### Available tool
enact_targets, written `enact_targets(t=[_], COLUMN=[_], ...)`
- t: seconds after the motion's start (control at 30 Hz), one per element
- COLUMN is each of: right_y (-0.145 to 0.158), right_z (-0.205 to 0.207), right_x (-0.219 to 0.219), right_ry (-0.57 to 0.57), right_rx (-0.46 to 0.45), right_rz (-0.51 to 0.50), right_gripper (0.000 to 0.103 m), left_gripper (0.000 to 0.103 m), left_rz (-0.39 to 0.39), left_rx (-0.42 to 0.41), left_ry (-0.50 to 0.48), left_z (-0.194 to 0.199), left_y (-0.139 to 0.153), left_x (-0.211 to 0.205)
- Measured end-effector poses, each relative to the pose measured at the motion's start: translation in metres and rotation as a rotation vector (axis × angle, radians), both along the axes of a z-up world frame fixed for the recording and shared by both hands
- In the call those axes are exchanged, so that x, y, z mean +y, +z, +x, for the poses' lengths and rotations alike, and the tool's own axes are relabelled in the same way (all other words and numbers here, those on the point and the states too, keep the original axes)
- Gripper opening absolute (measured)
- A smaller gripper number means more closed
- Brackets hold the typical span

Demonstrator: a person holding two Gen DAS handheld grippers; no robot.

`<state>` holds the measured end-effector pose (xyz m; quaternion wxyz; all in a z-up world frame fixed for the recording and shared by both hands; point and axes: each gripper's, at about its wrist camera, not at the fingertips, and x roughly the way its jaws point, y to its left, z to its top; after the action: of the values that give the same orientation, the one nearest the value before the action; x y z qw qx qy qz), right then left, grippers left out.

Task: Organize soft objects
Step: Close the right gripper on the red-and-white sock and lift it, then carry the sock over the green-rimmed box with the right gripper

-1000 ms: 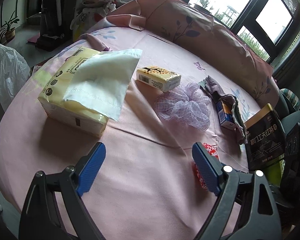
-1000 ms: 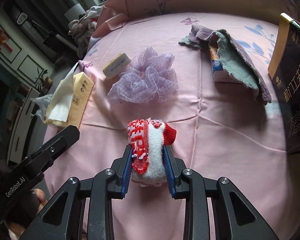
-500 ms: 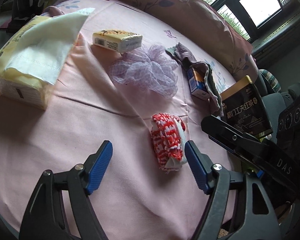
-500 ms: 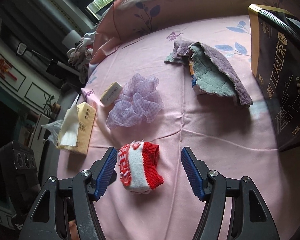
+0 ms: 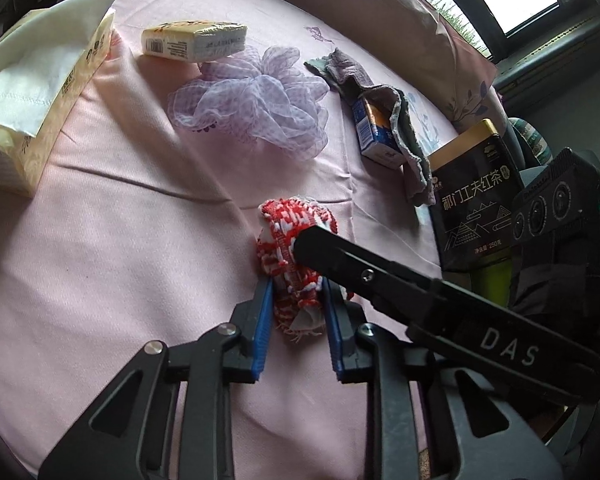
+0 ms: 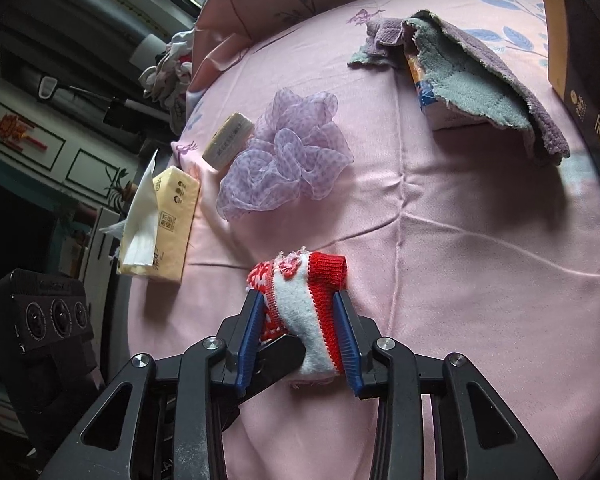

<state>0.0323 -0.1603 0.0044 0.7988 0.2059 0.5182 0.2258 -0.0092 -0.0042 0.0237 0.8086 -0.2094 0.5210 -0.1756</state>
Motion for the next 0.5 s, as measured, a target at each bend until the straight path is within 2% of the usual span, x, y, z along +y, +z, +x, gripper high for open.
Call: enact_targets(t=[0.1, 0.2, 0.5], right_y=[0.001, 0.009, 0.070], right_z=[-0.002, -0.008, -0.046], right_x=[0.000, 0.002, -0.007], right_ry=[-0.002, 0.013, -0.006], right_rx=[-0.004, -0.049, -0.300], right_rz=[0.015, 0.018, -0.013], right_gripper=[0.036, 0.034, 0.033], left_gripper=[0.016, 0.015, 0.015], left_rz=[0.010, 0.029, 0.003], left_rx=[-0.028, -0.086, -0.333], left_ry=[-0.009, -0.024, -0.055], left_z=[-0.003, -0.009, -0.039], left_y=[0.005, 0.016, 0.068], left_x=[-0.002, -0.007, -0.015])
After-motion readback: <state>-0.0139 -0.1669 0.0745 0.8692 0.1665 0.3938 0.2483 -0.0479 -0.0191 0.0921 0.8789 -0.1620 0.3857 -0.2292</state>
